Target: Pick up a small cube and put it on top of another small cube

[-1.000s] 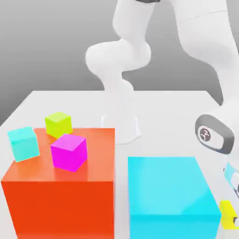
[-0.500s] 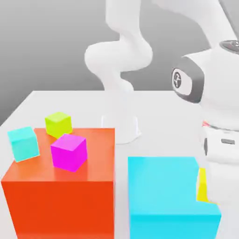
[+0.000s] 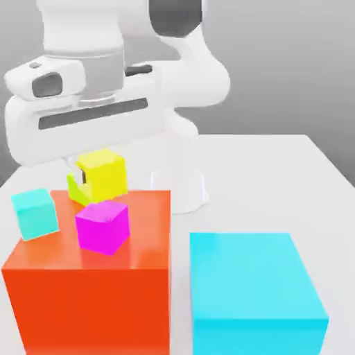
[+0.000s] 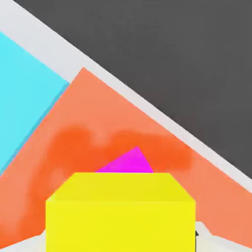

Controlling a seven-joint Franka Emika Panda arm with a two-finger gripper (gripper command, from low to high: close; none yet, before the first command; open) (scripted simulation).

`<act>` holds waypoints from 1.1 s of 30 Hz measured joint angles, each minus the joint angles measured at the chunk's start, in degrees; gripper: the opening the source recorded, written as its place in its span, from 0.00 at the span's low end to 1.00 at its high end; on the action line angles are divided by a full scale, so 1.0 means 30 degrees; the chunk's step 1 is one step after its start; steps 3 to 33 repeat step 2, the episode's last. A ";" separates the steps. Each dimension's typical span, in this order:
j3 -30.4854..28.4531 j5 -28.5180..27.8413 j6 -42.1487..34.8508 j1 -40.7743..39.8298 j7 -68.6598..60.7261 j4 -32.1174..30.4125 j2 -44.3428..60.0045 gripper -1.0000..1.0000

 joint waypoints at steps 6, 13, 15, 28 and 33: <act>0.0000 0.0000 0.0000 0.0000 0.0000 0.0000 0.0000 1.00; 0.0000 0.0000 0.0000 0.0000 0.0000 0.0000 0.0000 1.00; 0.0000 0.0000 0.0000 0.0000 0.0000 0.0000 0.0000 1.00; 0.0000 0.0000 0.0000 0.0000 0.0000 0.0000 0.0000 1.00; 0.0000 0.0000 0.0000 0.0000 0.0000 0.0000 0.0000 1.00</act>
